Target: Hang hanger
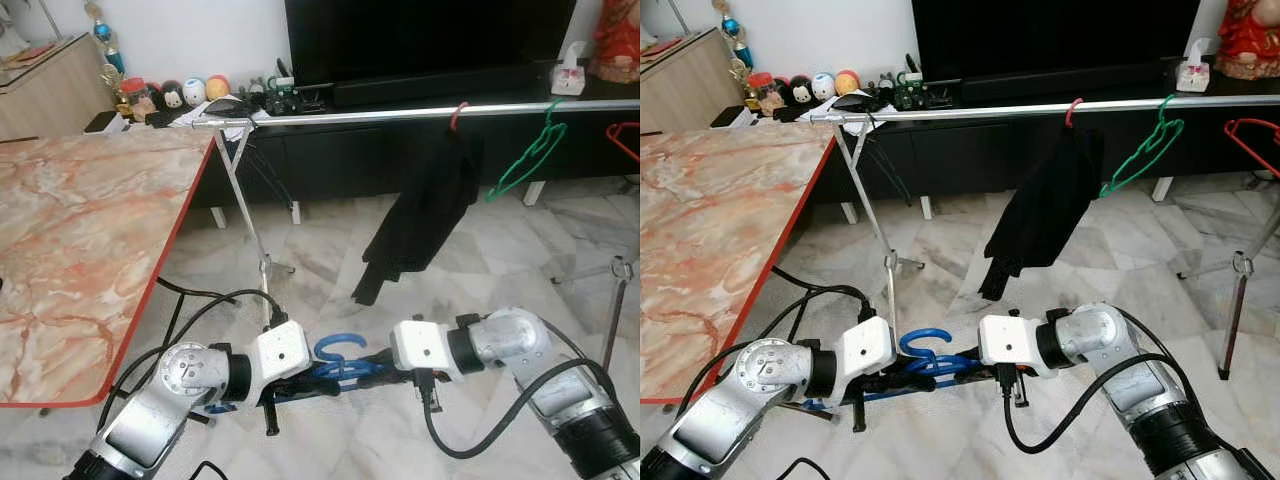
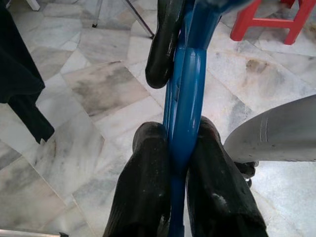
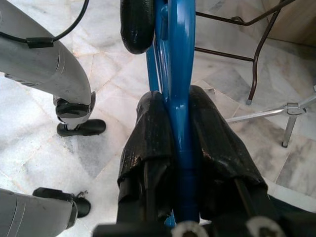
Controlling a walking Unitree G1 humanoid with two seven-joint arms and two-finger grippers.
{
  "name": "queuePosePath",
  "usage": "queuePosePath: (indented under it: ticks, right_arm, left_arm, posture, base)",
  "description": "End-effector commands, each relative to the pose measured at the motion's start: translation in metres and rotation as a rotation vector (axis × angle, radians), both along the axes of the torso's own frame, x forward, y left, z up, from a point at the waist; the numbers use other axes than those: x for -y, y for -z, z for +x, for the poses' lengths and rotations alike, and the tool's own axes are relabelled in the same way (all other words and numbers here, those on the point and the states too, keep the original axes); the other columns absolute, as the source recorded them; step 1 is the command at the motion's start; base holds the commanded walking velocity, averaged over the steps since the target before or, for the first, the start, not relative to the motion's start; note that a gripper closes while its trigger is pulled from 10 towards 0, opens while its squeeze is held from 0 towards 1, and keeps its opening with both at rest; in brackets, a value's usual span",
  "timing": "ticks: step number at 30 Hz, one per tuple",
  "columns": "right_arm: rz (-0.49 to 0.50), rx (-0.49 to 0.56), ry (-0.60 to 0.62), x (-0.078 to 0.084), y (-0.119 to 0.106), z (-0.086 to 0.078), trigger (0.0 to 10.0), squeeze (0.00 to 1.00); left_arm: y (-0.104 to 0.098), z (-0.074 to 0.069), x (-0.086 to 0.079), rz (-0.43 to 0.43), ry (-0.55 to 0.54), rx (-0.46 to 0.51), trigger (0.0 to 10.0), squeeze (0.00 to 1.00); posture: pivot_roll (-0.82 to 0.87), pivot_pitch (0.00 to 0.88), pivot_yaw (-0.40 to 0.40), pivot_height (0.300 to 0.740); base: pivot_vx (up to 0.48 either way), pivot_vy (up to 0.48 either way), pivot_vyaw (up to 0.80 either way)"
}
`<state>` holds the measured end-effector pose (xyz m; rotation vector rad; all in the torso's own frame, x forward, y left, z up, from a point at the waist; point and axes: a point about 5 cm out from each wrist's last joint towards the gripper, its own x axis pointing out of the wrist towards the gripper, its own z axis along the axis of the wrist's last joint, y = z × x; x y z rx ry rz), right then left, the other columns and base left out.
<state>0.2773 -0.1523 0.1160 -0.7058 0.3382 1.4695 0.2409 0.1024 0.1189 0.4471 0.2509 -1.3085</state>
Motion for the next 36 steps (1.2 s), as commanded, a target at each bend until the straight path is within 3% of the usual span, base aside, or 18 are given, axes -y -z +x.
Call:
queuePosePath:
  ticks: [1,6,8,10,22,26,27,29,30,31,36]
  right_arm:
    - [0.024,0.028,-0.017,-0.005,-0.006,0.000,10.0,0.00]
    - [0.022,0.021,-0.022,-0.005,-0.005,0.000,10.0,0.00]
    - [0.028,0.008,-0.031,-0.005,-0.005,-0.001,10.0,0.97]
    - [0.030,0.003,-0.033,-0.005,-0.004,-0.002,10.0,1.00]
    - [0.023,-0.021,-0.058,-0.006,-0.002,-0.005,10.0,1.00]
    - [-0.072,-0.003,-0.015,0.004,0.010,-0.002,10.0,0.96]
    - [-0.081,-0.002,0.011,0.005,0.014,0.000,10.0,0.89]
    - [-0.087,-0.011,0.052,0.009,0.021,0.001,10.0,0.53]
    - [-0.093,-0.013,0.064,0.010,0.024,0.002,10.0,0.53]
    - [-0.110,-0.002,0.085,0.012,0.029,0.003,10.0,0.00]
    - [-0.115,0.002,0.091,0.013,0.030,0.003,10.0,0.00]
  left_arm:
    - [0.001,0.001,-0.003,0.023,-0.004,-0.006,0.0,0.00]
    - [0.002,0.001,-0.004,0.038,0.003,-0.002,0.0,0.00]
    - [0.003,0.001,-0.006,0.052,0.006,0.004,0.0,0.00]
    - [0.004,0.002,-0.007,0.062,0.006,0.008,0.0,0.00]
    - [0.014,0.007,-0.017,0.156,-0.025,0.054,0.0,0.00]
    - [0.024,0.013,-0.028,0.187,-0.115,0.064,0.0,0.00]
    - [0.028,0.015,-0.032,0.192,-0.151,0.062,0.0,0.00]
    - [0.035,0.016,-0.039,0.224,-0.206,0.071,0.0,0.00]
    - [0.038,0.017,-0.041,0.235,-0.225,0.073,0.0,0.00]
    - [0.042,0.017,-0.045,0.250,-0.254,0.073,0.0,0.00]
    - [0.043,0.017,-0.046,0.254,-0.262,0.075,0.0,0.00]
  posture:
    - [-0.14,0.000,0.106,0.740]
    - [-0.14,0.000,0.106,0.740]
    - [-0.14,0.000,0.105,0.740]
    - [-0.14,0.000,0.105,0.740]
    - [-0.14,0.000,0.104,0.740]
    - [-0.14,0.000,0.103,0.740]
    - [-0.14,0.000,0.103,0.740]
    - [-0.14,0.000,0.104,0.740]
    - [-0.14,0.000,0.104,0.740]
    - [-0.14,0.000,0.104,0.740]
    - [-0.14,0.000,0.104,0.740]
  base:
    - [0.000,0.000,0.00]
    - [0.000,0.000,0.00]
    - [0.000,0.000,0.00]
    - [0.000,0.000,0.00]
    - [0.000,0.000,0.00]
    - [0.000,0.000,0.00]
    - [0.000,0.000,0.00]
    - [0.000,0.000,0.00]
    - [0.000,0.000,0.00]
    - [0.000,0.000,0.00]
    - [0.000,0.000,0.00]
